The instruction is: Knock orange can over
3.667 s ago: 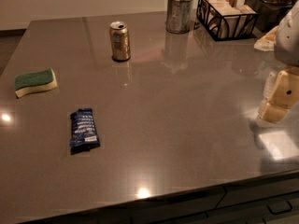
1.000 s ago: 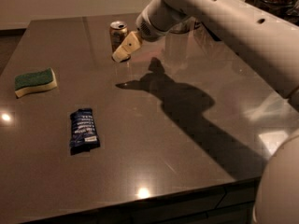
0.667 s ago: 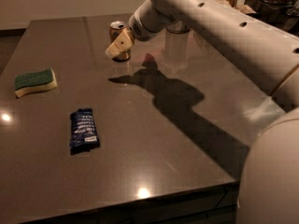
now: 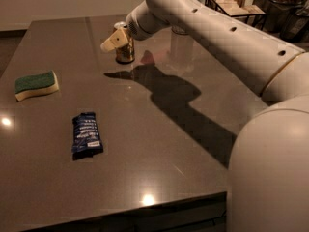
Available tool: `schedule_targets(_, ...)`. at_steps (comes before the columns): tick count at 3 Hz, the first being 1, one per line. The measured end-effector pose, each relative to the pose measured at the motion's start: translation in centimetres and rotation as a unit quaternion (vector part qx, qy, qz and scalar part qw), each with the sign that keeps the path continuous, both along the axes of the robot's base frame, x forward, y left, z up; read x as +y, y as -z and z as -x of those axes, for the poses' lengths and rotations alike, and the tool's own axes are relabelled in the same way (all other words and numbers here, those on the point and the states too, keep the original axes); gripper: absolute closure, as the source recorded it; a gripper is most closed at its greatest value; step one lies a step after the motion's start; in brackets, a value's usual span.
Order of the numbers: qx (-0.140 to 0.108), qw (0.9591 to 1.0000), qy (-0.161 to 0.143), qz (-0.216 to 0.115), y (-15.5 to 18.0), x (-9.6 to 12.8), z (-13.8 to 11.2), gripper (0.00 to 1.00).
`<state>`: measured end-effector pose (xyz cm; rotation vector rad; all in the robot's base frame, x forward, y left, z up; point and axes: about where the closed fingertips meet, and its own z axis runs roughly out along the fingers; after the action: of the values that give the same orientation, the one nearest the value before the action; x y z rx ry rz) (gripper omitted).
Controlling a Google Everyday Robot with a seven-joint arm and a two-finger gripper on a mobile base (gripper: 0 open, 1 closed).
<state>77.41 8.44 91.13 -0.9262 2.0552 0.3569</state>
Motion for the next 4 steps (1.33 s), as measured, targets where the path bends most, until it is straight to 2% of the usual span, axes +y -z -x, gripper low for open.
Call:
schedule_targets(1,-0.005,0.9998,0.003,-0.02,0.0,0.9,-1.0,0.17)
schedule_targets(2,-0.008,0.9992,0.004,-0.038,-0.3,1.1,-1.3,0.49)
schedule_targets(3,-0.01,0.999,-0.007,-0.042,-1.0,0.7,-0.5,0.72)
schedule_targets(4,-0.018,0.9988,-0.044,-0.017,-3.6,-0.3,1.8,0.95)
